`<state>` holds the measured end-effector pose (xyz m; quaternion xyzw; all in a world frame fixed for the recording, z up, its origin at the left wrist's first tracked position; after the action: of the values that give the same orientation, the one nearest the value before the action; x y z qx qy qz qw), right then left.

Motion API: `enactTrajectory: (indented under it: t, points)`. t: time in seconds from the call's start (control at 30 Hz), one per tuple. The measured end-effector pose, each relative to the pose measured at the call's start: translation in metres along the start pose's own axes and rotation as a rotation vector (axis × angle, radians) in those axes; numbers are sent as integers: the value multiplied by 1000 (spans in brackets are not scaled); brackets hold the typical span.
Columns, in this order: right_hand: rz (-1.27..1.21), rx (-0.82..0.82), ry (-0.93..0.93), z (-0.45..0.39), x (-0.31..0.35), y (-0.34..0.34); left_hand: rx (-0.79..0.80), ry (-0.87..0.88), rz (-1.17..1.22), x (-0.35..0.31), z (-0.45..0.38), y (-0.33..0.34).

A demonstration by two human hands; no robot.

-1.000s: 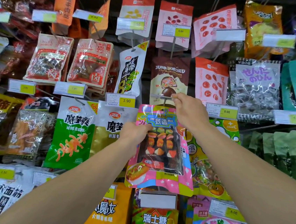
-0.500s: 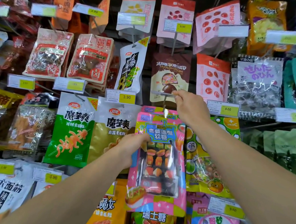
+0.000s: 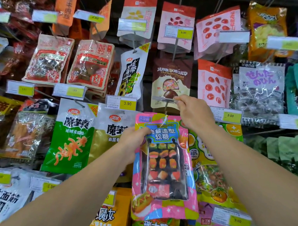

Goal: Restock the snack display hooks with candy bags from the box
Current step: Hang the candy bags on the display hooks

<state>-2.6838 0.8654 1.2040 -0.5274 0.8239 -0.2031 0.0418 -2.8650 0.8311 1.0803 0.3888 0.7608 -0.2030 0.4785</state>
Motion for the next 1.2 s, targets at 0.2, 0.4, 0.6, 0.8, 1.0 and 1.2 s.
enactTrajectory:
  t: [0.2,0.4,0.6,0.8,1.0,1.2]
  points:
    - [-20,1,5,-3,-4,2,-79,39,-31,-10,-14,3]
    - [-30,-10,-28,-4,-6,1,-180,81,-102,-22,-26,10]
    - [-42,-26,-29,-5,-8,3,-246,72,-162,-23,-38,5]
    - [-34,-45,-38,-4,-7,4,-306,133,-251,-35,-40,0]
    - [-30,-54,-43,-1,-4,2,-305,120,-287,-26,-46,1]
    - [-32,-45,-90,15,-4,14,-239,90,-265,-12,-52,2]
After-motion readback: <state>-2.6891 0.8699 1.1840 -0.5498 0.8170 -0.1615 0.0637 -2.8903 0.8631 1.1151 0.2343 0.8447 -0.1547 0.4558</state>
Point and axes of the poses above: each hand's wrist, its own z-axis away from the middle knuckle, its own y-axis out of the palm, x = y × z, the point moved 9 cm from there along -z, towards the middle knuckle, and after that the axes turned 8 degrees about -z, right-handed, at the moved point
